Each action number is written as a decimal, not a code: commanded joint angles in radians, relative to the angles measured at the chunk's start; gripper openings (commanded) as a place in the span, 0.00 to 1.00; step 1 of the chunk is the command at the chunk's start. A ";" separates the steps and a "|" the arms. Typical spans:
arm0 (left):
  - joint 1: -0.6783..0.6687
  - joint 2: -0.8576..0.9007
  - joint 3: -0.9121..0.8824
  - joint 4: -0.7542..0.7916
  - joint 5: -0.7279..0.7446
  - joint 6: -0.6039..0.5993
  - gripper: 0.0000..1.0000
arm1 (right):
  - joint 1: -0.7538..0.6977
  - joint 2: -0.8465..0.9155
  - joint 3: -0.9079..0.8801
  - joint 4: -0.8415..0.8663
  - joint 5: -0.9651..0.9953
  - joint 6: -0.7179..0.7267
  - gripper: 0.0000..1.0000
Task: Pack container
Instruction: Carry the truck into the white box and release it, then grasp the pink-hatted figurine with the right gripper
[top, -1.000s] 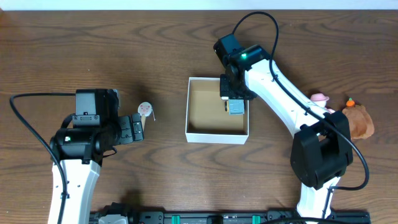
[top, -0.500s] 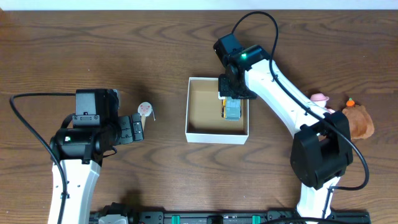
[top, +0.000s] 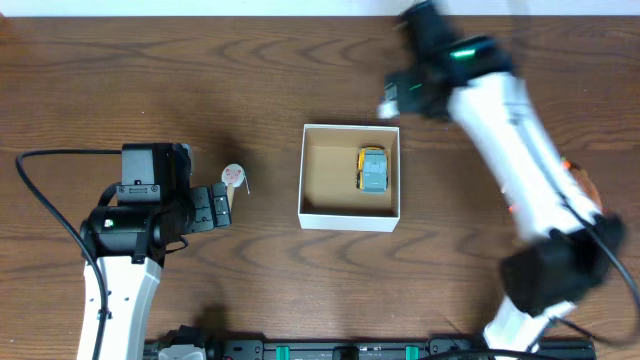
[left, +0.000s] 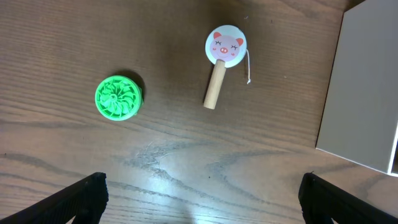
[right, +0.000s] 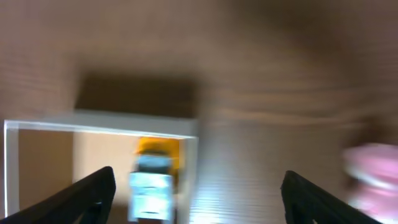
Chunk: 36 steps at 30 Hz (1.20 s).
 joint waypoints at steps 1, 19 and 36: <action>0.006 0.001 0.018 -0.006 0.010 -0.010 0.98 | -0.148 -0.064 0.019 -0.056 0.028 -0.132 0.91; 0.006 0.001 0.018 -0.006 0.010 -0.010 0.98 | -0.472 -0.031 -0.566 0.273 -0.035 -0.455 0.99; 0.006 0.001 0.018 -0.010 0.010 -0.010 0.98 | -0.497 -0.031 -0.747 0.475 -0.036 -0.496 0.43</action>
